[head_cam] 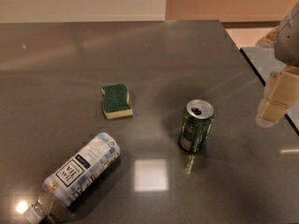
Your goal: Move green can near blue plastic bottle
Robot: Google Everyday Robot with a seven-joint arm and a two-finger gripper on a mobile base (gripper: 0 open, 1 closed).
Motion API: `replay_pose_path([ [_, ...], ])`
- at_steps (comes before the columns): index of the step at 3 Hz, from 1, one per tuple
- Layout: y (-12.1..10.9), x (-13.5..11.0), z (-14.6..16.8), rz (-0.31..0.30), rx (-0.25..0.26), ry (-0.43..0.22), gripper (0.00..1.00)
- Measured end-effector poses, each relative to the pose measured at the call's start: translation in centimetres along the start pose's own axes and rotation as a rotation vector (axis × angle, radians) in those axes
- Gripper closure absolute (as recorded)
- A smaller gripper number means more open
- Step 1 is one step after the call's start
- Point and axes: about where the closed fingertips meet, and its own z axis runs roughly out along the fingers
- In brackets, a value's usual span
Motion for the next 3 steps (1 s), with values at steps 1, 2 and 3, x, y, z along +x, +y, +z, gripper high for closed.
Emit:
replay_pose_path([
  [1, 0.0, 0.0, -0.1, -0.001, 0.002, -0.001, 0.0],
  [2, 0.5, -0.7, 0.0, -0.025, -0.016, -0.044, 0.0],
  [3, 1.8, -1.8, 0.9, -0.061, -0.056, -0.122, 0.0],
])
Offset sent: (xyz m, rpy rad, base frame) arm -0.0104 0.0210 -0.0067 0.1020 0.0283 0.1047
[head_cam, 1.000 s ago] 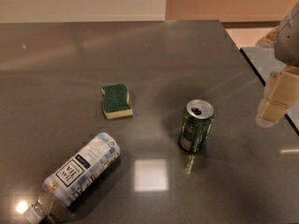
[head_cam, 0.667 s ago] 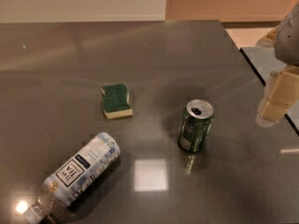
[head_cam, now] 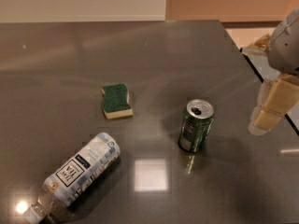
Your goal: Move green can near blue plastic bottle
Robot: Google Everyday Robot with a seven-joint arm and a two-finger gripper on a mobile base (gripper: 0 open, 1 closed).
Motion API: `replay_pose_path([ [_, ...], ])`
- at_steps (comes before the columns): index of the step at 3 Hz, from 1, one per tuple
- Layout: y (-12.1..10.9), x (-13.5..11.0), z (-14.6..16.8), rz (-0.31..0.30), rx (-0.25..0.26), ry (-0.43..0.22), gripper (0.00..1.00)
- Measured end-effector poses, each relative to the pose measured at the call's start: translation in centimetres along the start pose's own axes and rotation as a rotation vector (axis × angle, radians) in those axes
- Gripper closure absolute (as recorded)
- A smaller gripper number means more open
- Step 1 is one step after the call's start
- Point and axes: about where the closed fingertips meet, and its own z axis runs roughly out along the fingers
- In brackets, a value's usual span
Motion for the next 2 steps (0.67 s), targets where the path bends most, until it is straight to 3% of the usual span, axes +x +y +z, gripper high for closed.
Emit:
replay_pose_path([
  [2, 1.9, -2.2, 4.1, -0.07, -0.073, -0.124, 0.0],
])
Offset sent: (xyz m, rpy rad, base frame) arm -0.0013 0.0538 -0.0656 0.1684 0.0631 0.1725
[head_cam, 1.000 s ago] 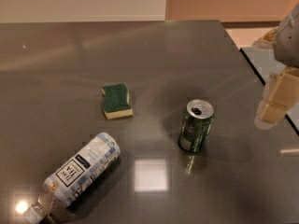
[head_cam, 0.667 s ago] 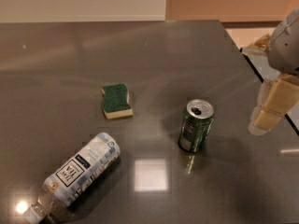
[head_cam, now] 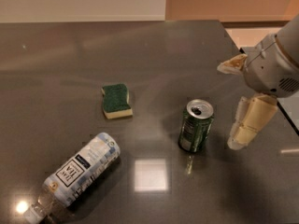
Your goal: Move green can near blue plastic bottle
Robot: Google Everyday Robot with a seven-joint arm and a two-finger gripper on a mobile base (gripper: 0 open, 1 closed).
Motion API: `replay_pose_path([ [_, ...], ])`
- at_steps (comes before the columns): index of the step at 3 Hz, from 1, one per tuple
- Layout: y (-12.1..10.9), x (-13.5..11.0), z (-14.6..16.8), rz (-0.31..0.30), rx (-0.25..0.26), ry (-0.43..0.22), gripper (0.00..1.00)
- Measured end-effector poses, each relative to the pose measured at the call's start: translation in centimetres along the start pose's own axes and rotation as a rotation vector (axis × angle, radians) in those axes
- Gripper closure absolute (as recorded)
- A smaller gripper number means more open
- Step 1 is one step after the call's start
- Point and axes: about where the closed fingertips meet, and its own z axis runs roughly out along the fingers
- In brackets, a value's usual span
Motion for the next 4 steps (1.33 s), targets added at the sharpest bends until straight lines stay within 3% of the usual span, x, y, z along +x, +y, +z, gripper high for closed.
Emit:
replay_pose_path([
  [3, 1.0, -2.1, 5.1, -0.04, -0.112, -0.095, 0.0],
  [4, 1.5, -2.7, 5.8, -0.046, -0.138, -0.121, 0.16],
])
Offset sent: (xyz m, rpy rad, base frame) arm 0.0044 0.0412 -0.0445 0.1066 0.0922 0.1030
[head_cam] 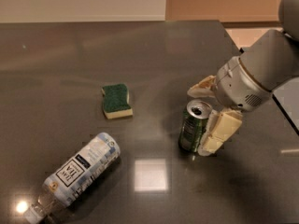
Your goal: Move green can near blue plastic bottle
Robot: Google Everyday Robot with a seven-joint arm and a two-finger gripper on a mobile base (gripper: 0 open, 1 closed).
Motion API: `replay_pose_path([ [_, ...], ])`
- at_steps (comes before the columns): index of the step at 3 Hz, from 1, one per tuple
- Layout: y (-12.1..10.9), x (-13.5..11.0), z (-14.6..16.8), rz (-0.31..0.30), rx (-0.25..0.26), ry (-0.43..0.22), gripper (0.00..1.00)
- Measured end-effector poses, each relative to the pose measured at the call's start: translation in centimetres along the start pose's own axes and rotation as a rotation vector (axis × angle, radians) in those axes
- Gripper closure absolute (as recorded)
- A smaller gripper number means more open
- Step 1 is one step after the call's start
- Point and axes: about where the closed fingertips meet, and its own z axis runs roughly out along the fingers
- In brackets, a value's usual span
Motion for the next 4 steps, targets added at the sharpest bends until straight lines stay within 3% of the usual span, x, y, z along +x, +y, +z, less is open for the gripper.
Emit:
replay_pose_path([
  [2, 0.7, -1.0, -0.1, -0.013, -0.008, -0.022, 0.64],
  [3, 1.7, -3.2, -0.2, -0.046, -0.033, -0.032, 0.86],
  [4, 3.2, -5.9, 0.7, -0.088, -0.081, -0.051, 1.0],
])
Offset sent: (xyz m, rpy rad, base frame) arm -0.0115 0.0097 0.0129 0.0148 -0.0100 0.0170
